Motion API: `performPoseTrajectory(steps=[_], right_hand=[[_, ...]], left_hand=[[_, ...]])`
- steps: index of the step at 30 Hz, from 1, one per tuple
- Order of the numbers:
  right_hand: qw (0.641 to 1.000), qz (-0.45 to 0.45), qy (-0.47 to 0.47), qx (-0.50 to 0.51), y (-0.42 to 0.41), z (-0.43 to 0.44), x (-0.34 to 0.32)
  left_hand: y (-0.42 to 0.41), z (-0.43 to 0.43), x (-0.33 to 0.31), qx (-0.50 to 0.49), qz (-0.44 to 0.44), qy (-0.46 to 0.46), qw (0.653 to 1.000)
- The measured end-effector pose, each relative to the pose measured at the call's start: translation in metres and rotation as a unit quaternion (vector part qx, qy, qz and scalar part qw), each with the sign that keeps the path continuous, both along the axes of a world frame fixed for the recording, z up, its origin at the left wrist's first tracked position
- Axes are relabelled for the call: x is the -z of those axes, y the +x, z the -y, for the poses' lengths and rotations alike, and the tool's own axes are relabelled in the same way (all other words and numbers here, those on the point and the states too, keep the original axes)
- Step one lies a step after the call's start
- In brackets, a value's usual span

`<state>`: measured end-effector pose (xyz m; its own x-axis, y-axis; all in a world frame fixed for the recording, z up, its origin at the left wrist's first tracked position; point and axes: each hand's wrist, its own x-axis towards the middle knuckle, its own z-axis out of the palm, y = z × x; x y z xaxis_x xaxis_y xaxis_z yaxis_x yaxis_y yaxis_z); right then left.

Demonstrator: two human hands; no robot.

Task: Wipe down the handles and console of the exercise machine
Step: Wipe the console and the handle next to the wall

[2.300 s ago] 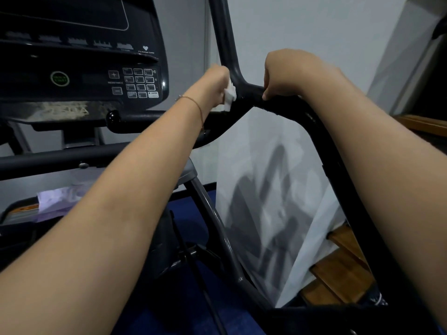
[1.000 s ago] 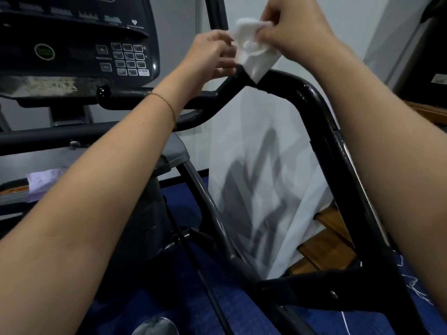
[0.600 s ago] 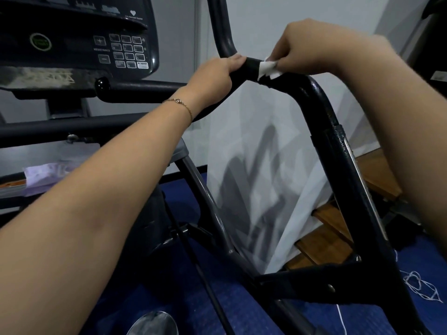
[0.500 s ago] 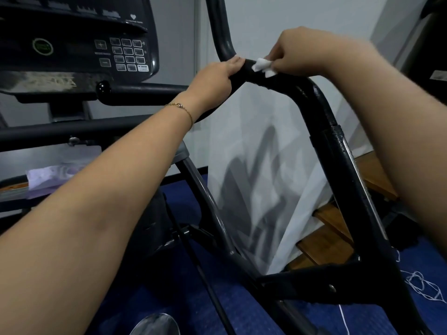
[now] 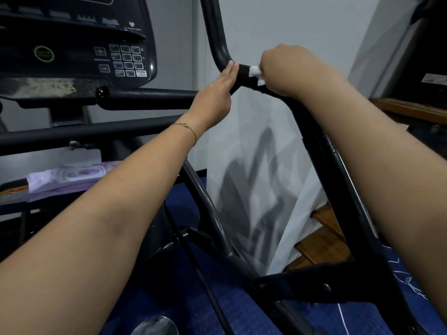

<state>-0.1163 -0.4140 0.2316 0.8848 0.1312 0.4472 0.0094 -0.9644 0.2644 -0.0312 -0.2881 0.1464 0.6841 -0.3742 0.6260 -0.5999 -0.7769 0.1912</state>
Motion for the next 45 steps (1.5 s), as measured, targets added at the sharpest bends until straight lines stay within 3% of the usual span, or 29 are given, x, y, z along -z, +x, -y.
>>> performPoseTrajectory(steps=[4,17,24,28,36,38,40,41,43,44,45], right_hand=[[0.999,0.02,-0.046,-0.01,-0.016,0.006,0.008],[0.996,0.027,0.077,-0.036,-0.033,0.032,0.019],[0.994,0.073,0.066,-0.046,-0.05,0.035,0.036],[0.995,0.036,0.088,-0.027,-0.037,0.023,0.021],[0.994,0.052,0.093,-0.022,-0.061,0.025,0.03],[0.99,0.092,0.105,-0.027,-0.062,0.02,0.027],[0.952,0.201,0.199,-0.12,-0.067,0.011,0.04],[0.906,0.23,0.298,-0.194,-0.07,0.003,0.05],[0.782,0.172,0.532,-0.276,-0.069,-0.015,0.076],[0.672,0.115,0.681,-0.266,-0.064,-0.022,0.088],[0.504,0.041,0.835,-0.22,-0.055,-0.028,0.097]], left_hand=[[-0.007,0.007,-0.002,0.002,-0.027,-0.038,0.999],[-0.034,0.009,-0.021,-0.053,-0.062,0.039,0.996],[-0.036,0.007,-0.019,-0.046,-0.079,0.028,0.995],[-0.041,0.008,-0.023,-0.044,-0.088,0.028,0.995],[-0.042,0.012,-0.008,-0.08,-0.105,0.031,0.991],[-0.04,0.013,-0.01,-0.085,-0.104,0.046,0.99],[-0.037,0.01,-0.011,-0.079,-0.103,0.052,0.99],[-0.036,0.009,-0.012,-0.073,-0.103,0.05,0.991],[-0.035,0.003,-0.014,-0.055,-0.1,0.054,0.992],[-0.036,0.0,-0.016,-0.046,-0.105,0.06,0.992],[-0.037,-0.004,-0.019,-0.039,-0.112,0.061,0.991]])
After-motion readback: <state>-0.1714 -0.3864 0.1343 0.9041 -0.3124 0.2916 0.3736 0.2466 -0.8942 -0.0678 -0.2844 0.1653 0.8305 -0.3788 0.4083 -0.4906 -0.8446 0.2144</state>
